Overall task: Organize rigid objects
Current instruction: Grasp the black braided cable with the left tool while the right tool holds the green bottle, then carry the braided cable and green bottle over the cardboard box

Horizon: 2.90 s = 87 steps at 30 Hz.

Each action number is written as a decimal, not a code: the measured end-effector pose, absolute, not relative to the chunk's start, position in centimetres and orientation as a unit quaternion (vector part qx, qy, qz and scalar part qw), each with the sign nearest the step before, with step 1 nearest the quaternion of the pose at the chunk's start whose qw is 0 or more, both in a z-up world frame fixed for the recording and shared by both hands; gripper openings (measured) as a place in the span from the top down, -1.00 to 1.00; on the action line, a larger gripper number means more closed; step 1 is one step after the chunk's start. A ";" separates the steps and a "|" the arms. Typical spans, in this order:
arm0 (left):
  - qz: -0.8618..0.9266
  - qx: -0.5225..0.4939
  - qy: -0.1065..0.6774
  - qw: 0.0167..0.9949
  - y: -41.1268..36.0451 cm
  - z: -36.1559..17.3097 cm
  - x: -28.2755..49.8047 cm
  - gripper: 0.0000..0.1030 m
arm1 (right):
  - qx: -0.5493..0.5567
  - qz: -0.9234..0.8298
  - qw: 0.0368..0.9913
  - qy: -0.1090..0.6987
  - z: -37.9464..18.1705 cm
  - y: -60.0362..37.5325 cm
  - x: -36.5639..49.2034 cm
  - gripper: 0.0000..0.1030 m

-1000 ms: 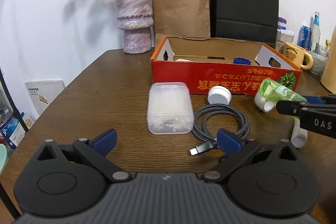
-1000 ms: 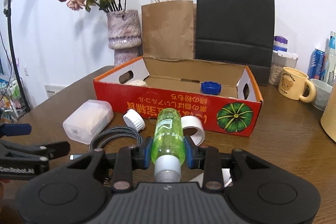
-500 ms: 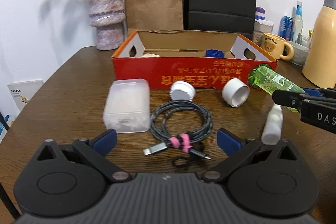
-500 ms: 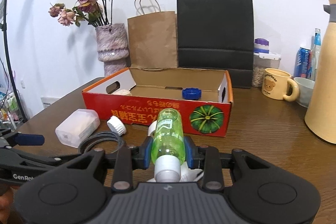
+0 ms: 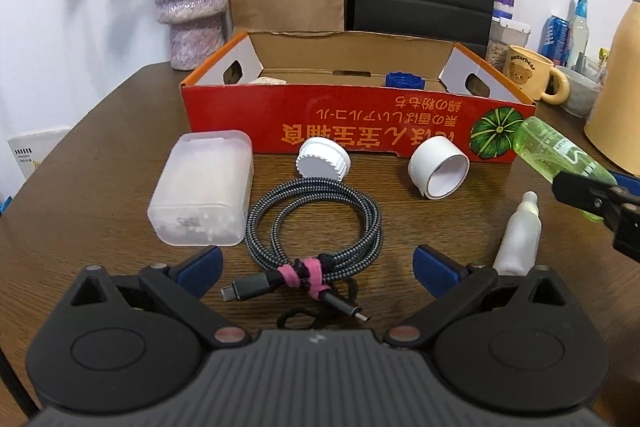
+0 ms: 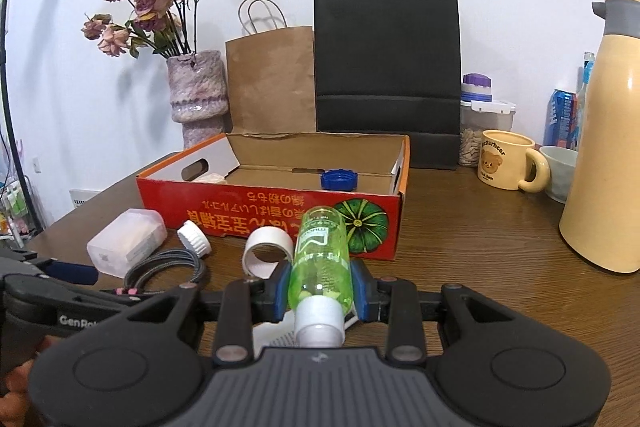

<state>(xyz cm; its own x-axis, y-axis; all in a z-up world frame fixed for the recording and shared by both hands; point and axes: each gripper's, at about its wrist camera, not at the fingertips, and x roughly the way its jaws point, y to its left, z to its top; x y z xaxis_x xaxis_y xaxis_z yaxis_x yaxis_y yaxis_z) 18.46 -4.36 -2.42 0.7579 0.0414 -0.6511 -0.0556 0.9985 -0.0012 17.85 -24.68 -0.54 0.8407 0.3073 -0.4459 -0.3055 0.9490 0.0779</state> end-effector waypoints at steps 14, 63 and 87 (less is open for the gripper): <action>0.036 -0.023 0.370 0.928 -4.6 -3.8 20.6 -1.00 | 0.003 0.152 0.959 0.238 -1.0 -24.8 18.2 0.41; 0.039 0.004 0.292 0.956 -5.4 -1.4 15.8 -0.65 | 0.016 0.130 0.968 0.216 -1.1 -23.6 15.0 0.41; 0.033 0.007 0.250 0.968 -3.8 2.8 14.8 -0.65 | 0.017 0.146 0.969 0.199 1.0 -21.4 15.4 0.41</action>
<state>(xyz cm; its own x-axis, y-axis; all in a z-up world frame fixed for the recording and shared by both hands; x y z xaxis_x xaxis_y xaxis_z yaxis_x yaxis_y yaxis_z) 14.79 -3.85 2.76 0.8726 0.0670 -0.4838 -0.0596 0.9978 0.0307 15.39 -21.44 1.03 0.8778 0.2903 -0.3809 -0.2767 0.9566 0.0915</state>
